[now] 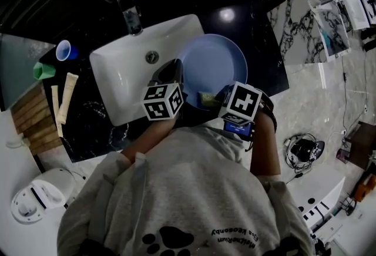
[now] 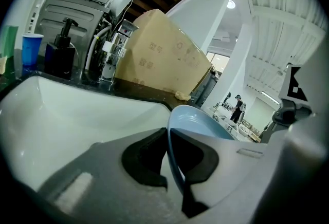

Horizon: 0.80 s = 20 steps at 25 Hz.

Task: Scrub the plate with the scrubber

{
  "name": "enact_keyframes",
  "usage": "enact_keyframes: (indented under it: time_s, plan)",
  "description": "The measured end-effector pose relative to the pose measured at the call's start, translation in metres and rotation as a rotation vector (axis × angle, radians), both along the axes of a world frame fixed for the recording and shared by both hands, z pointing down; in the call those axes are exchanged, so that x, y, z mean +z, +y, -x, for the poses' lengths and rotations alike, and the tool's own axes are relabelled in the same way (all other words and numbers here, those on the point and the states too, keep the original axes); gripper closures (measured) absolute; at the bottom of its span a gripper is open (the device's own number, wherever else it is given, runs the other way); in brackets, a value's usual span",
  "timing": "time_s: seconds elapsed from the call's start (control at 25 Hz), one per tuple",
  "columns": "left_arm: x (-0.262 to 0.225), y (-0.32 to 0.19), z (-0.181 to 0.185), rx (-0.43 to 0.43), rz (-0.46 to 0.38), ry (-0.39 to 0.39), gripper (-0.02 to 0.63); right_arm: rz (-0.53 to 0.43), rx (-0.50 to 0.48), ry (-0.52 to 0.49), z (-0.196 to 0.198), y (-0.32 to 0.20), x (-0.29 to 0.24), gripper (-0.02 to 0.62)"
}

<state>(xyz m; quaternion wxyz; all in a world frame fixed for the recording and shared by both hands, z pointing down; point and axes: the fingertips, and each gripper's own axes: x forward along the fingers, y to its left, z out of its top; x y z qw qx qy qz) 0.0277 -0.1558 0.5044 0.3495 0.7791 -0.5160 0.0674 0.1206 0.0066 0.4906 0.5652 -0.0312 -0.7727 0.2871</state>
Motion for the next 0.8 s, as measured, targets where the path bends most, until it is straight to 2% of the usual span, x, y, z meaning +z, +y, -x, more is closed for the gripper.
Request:
enact_keyframes:
  time_s: [0.08, 0.16, 0.44, 0.56, 0.8]
  plan:
    - [0.002, 0.001, 0.001, 0.003, 0.007, 0.002, 0.588, 0.038, 0.008, -0.093, 0.008, 0.005, -0.01, 0.523]
    - [0.004, 0.002, 0.003, -0.001, 0.017, 0.007, 0.588, 0.038, 0.026, -0.15, 0.012, 0.003, -0.018, 0.525]
    - [0.007, 0.001, 0.033, -0.097, 0.047, 0.037, 0.589, -0.091, 0.052, -0.26, 0.021, -0.031, -0.04, 0.527]
    - [0.005, 0.001, 0.052, -0.147, 0.052, 0.047, 0.588, -0.138, 0.038, -0.296, 0.033, -0.043, -0.044, 0.528]
    - [0.006, 0.008, 0.095, -0.25, 0.069, 0.079, 0.588, -0.22, -0.005, -0.432, 0.067, -0.061, -0.065, 0.528]
